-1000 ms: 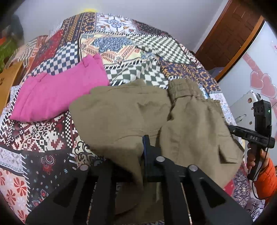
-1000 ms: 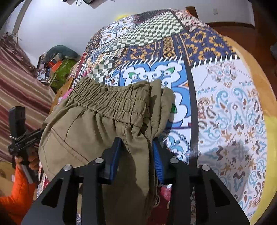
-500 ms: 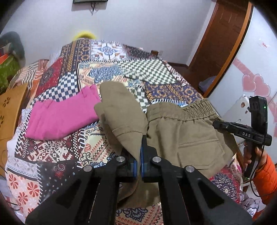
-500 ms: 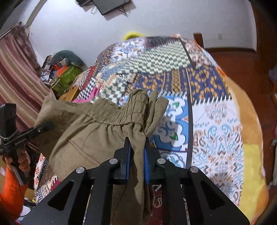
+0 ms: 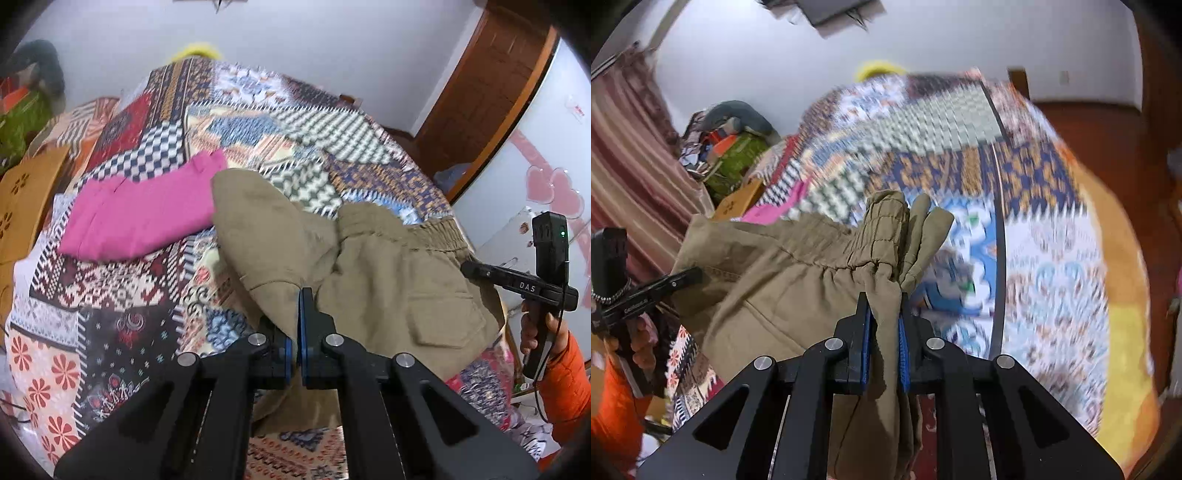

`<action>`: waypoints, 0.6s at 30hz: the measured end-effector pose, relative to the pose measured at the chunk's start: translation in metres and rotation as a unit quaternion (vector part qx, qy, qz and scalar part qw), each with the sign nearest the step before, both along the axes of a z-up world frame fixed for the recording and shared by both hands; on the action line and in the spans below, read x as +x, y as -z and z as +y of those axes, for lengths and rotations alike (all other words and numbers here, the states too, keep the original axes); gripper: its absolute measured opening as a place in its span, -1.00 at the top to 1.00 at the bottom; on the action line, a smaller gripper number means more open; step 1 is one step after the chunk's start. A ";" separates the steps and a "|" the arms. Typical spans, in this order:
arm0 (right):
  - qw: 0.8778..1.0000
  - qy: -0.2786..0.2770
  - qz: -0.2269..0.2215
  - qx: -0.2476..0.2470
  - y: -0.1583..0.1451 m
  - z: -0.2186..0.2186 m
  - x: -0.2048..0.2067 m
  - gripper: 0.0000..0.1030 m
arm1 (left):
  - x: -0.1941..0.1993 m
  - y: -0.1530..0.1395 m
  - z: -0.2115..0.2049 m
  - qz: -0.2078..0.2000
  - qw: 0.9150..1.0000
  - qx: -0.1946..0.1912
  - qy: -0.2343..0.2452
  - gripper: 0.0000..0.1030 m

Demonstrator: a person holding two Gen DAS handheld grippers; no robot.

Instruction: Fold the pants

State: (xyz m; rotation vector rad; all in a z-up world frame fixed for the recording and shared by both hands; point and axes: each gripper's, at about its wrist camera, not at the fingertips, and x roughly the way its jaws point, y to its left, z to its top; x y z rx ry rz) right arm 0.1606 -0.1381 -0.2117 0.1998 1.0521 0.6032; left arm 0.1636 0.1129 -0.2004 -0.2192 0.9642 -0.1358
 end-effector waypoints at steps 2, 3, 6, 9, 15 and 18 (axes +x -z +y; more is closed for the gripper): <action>1.000 0.003 0.023 0.006 0.014 -0.004 0.000 0.64 | 0.002 0.009 0.002 0.015 1.000 0.004 -0.002 0.95; 1.000 0.003 0.029 0.008 0.018 -0.006 -0.001 0.62 | 0.002 0.012 0.002 0.020 1.000 0.005 -0.003 0.95; 0.999 -0.001 0.036 0.009 0.024 -0.010 -0.005 0.50 | 0.002 0.024 0.003 0.036 0.999 0.007 -0.007 0.94; 0.999 -0.008 0.040 -0.003 0.026 -0.012 -0.010 0.24 | 0.004 0.037 0.005 0.055 0.998 0.004 -0.009 0.82; 0.998 -0.009 0.066 0.020 0.041 -0.028 -0.012 -0.15 | 0.005 0.051 0.008 0.066 0.998 -0.006 -0.010 0.57; 0.997 -0.010 0.072 0.034 0.044 -0.029 -0.008 -0.18 | 0.009 0.052 0.006 0.066 0.998 -0.007 -0.003 0.46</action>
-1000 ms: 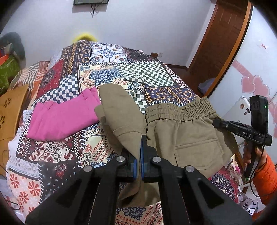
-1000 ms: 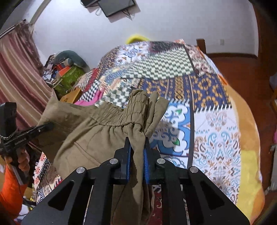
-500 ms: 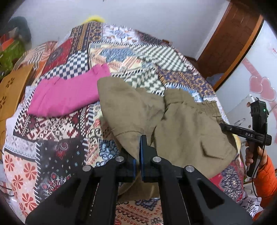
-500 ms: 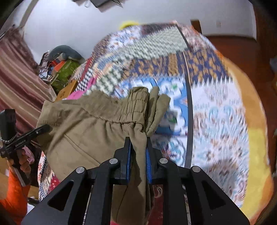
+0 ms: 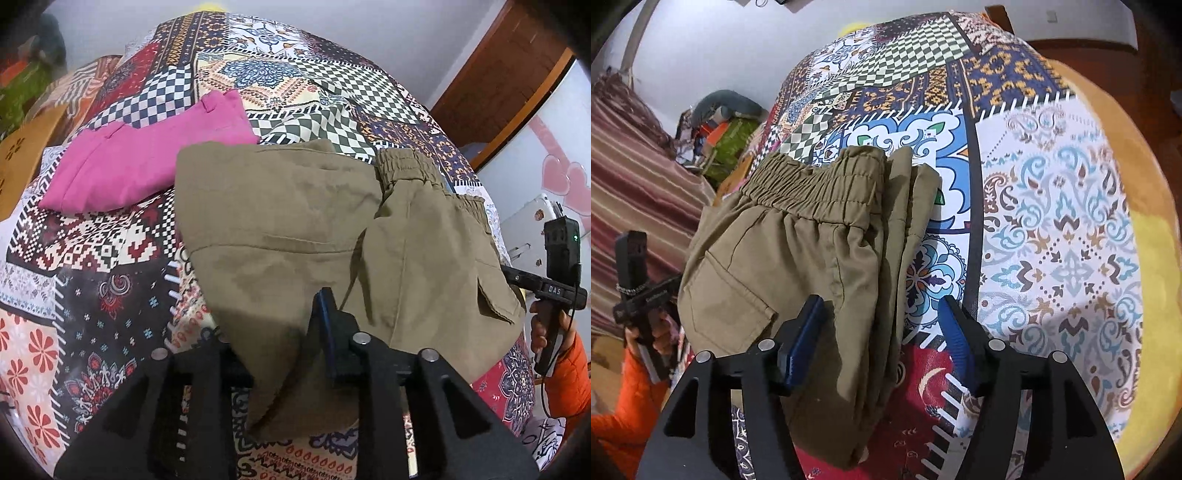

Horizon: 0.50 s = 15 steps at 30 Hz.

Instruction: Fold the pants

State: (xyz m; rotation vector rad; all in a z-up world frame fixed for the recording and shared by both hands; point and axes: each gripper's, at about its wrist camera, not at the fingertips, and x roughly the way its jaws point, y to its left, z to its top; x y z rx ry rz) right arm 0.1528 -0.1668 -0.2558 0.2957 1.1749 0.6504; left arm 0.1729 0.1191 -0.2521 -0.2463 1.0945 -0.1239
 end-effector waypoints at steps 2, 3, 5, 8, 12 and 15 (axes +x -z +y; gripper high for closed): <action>1.000 -0.004 -0.003 0.000 0.000 0.005 0.005 -0.21 | 0.005 0.001 -0.002 0.000 1.000 -0.001 0.002 0.41; 1.000 -0.007 -0.004 0.001 0.000 0.009 0.008 -0.23 | 0.006 0.000 -0.003 0.000 1.000 -0.001 0.002 0.40; 1.000 -0.010 -0.007 0.000 0.000 0.016 0.014 -0.23 | 0.011 0.001 -0.006 -0.001 1.000 0.000 0.005 0.37; 1.000 -0.013 -0.007 0.006 0.000 0.023 0.020 -0.17 | 0.019 0.002 -0.011 -0.003 1.000 -0.003 0.008 0.33; 1.000 -0.005 -0.009 0.016 -0.001 0.022 0.021 0.29 | 0.027 -0.001 -0.014 -0.013 1.000 0.000 0.010 0.79; 0.999 0.001 -0.036 0.006 -0.013 0.020 0.017 0.60 | 0.029 -0.011 -0.014 -0.026 1.000 -0.002 0.010 0.91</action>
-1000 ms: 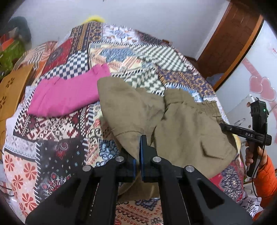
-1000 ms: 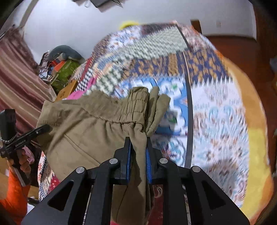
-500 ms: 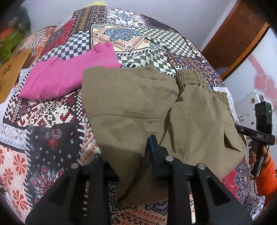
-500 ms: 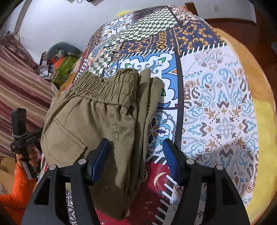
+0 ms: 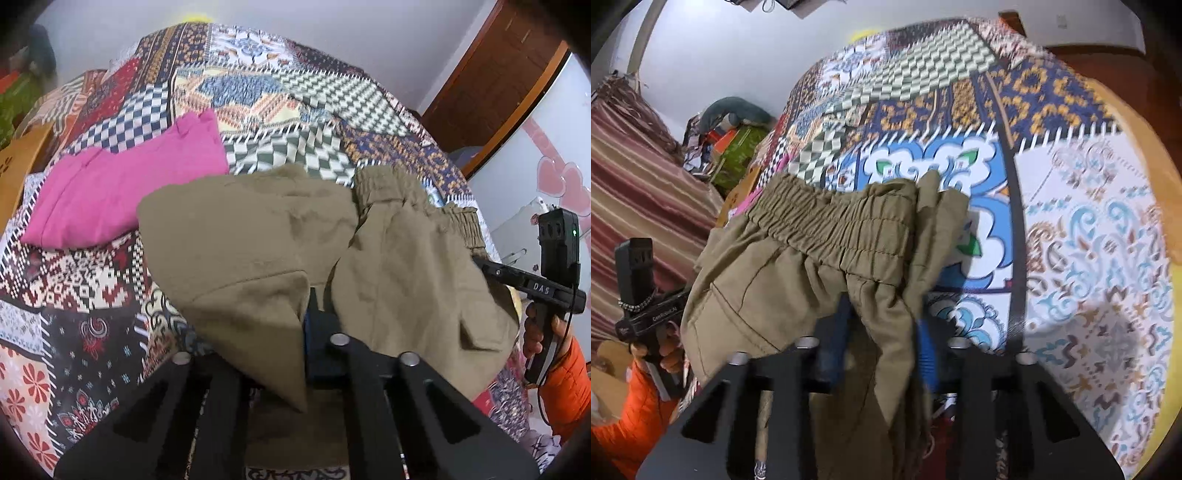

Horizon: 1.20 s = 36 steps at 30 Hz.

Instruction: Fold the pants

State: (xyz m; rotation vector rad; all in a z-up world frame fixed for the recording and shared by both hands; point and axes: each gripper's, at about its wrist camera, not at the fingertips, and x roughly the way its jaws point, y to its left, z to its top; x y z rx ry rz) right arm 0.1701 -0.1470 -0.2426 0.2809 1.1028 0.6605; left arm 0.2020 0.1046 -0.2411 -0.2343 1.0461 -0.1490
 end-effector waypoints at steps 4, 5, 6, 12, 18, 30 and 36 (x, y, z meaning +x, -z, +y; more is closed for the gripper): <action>0.999 -0.005 -0.038 -0.025 -0.019 0.006 -0.002 0.74 | -0.002 -0.021 -0.005 -0.028 1.000 0.014 0.001 0.95; 0.998 -0.006 -0.047 -0.028 -0.025 0.008 -0.003 0.75 | -0.003 -0.025 -0.006 -0.034 0.999 0.017 0.001 0.95; 0.998 -0.008 -0.055 -0.032 -0.030 0.010 -0.002 0.75 | -0.004 -0.032 -0.007 -0.042 0.999 0.020 0.003 0.95; 0.994 -0.018 -0.101 -0.034 -0.066 0.020 -0.002 0.78 | -0.009 -0.063 -0.007 -0.078 0.996 0.037 0.002 0.96; 0.989 -0.028 -0.144 -0.029 -0.101 0.040 0.006 0.78 | -0.015 -0.098 0.009 -0.118 0.992 0.047 -0.012 0.96; 0.975 -0.070 -0.210 -0.020 -0.147 0.109 0.024 0.78 | -0.018 -0.146 0.068 -0.168 0.981 0.075 -0.061 0.96; 0.971 -0.090 -0.223 -0.012 -0.153 0.149 0.042 0.78 | -0.012 -0.152 0.103 -0.174 0.977 0.085 -0.086 0.96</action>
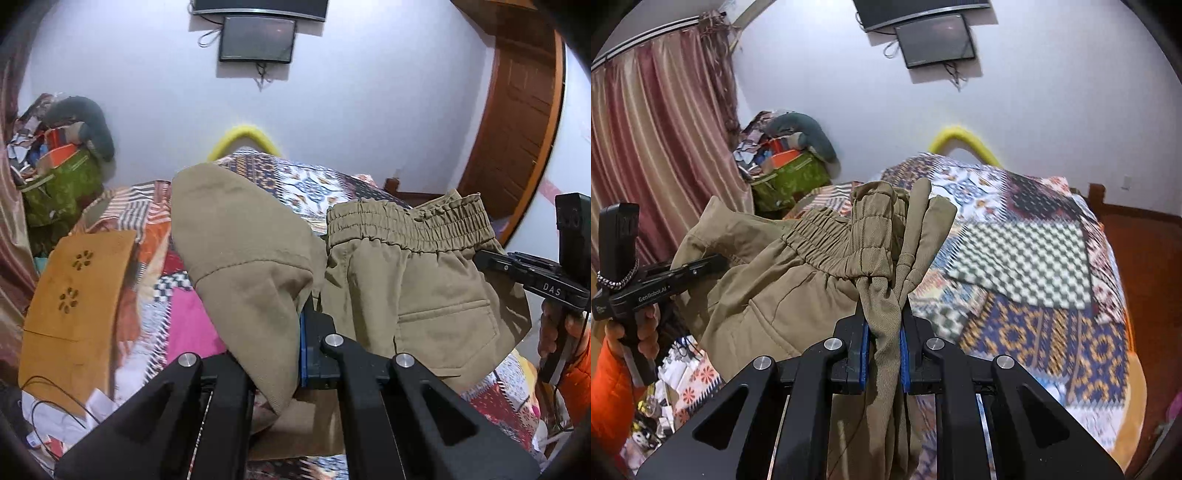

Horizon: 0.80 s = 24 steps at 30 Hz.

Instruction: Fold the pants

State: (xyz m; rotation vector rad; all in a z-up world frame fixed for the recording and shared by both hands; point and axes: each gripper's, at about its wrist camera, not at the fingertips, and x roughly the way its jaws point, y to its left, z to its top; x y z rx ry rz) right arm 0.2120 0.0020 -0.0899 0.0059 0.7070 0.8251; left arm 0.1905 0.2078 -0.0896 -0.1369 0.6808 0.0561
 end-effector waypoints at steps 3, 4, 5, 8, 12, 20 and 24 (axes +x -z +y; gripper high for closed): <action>1.000 -0.009 -0.003 0.002 0.000 0.021 0.009 0.78 | 0.007 0.002 0.021 0.000 1.000 -0.002 -0.013 0.96; 1.000 -0.011 -0.002 0.003 0.001 0.027 0.012 0.78 | 0.008 0.003 0.024 -0.001 1.000 -0.003 -0.016 0.96; 1.000 -0.014 -0.002 0.003 0.002 0.034 0.016 0.78 | 0.012 0.005 0.031 0.000 1.000 -0.004 -0.021 0.96; 1.000 -0.022 -0.004 -0.004 0.006 0.053 0.024 0.78 | 0.020 0.010 0.047 0.003 1.000 -0.005 -0.030 0.96; 1.000 -0.028 -0.006 -0.014 0.012 0.078 0.038 0.78 | 0.033 0.019 0.069 0.008 0.999 -0.011 -0.040 0.96; 0.999 -0.041 0.010 -0.028 0.040 0.119 0.065 0.78 | 0.065 0.059 0.110 0.041 0.997 -0.019 -0.058 0.96; 0.998 -0.043 0.033 -0.035 0.067 0.134 0.079 0.78 | 0.084 0.088 0.128 0.064 0.996 -0.017 -0.063 0.96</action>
